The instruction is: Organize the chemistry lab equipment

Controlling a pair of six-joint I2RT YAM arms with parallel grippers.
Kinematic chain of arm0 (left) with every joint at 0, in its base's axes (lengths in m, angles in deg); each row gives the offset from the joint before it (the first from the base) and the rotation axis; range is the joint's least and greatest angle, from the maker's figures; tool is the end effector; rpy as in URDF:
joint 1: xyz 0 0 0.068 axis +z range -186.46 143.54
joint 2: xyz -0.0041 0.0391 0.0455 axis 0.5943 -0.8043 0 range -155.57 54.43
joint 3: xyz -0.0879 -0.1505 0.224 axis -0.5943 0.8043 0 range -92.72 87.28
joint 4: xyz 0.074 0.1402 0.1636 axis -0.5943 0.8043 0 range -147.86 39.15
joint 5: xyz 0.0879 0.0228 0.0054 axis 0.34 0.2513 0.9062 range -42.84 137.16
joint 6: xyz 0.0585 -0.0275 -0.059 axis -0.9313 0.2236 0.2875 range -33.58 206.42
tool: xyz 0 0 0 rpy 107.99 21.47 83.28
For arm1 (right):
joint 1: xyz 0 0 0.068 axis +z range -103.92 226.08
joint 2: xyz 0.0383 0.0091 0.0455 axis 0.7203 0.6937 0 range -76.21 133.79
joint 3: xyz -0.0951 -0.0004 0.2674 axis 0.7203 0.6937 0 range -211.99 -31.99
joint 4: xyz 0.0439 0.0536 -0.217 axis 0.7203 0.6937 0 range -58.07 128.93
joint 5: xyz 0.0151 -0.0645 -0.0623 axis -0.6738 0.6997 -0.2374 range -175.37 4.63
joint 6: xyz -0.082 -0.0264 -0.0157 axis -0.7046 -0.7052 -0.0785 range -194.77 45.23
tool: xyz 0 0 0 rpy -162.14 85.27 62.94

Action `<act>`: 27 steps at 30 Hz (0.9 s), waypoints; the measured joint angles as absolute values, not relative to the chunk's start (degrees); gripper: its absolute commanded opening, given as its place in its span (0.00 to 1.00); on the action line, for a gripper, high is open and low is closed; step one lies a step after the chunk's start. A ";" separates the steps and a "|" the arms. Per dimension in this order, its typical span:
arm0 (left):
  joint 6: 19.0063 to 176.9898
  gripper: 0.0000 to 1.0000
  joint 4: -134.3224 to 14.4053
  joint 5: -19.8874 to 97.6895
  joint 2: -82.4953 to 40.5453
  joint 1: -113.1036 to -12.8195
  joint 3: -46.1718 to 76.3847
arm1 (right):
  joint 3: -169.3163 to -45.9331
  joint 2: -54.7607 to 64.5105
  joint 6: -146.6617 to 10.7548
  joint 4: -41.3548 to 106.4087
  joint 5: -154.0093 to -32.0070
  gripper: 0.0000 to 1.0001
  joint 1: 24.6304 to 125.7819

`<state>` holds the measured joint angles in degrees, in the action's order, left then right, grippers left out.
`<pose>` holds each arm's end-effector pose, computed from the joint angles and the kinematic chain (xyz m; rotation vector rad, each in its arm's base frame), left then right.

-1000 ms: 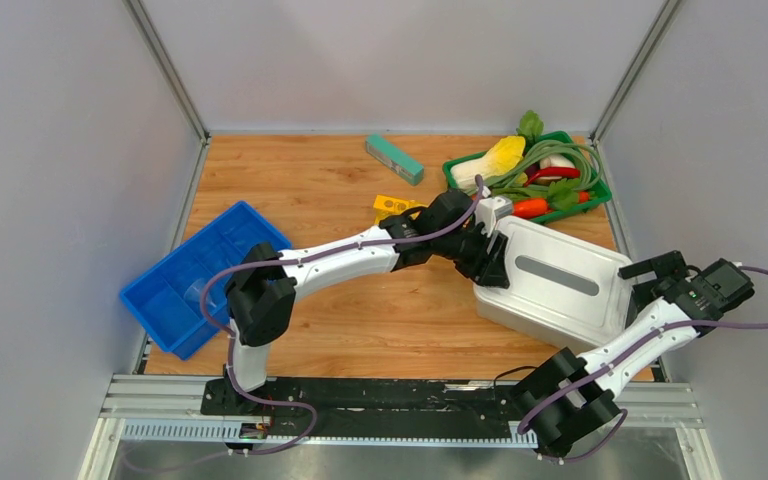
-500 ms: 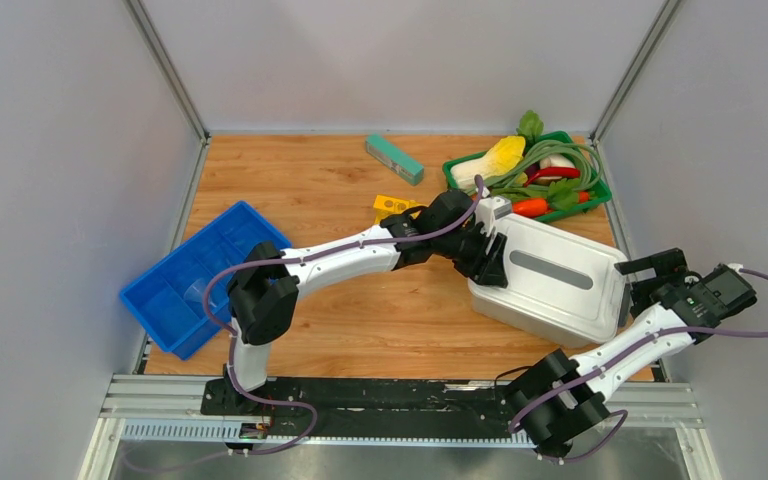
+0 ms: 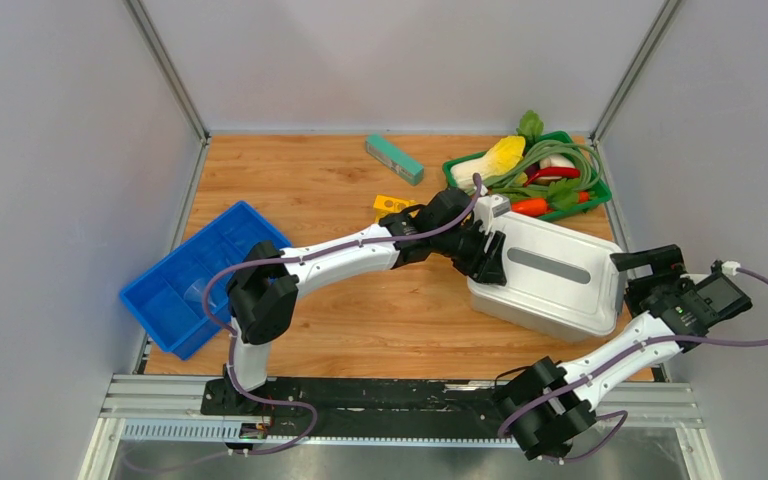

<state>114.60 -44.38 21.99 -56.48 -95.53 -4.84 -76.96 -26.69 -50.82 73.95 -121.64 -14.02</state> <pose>0.2067 -0.4092 0.2832 0.9151 2.2136 -1.2882 0.1136 -0.1053 0.2670 1.2646 1.8337 0.4149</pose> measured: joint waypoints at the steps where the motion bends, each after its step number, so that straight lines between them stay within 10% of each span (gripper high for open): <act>1: 114.62 0.61 -44.40 21.99 -56.48 -95.51 -4.84 | -76.55 -26.95 -50.74 73.41 -121.79 1.00 -14.02; 27: 116.11 0.61 -44.88 21.32 -56.70 -95.20 -4.82 | -76.61 -27.30 -54.47 75.20 -107.67 0.47 -7.57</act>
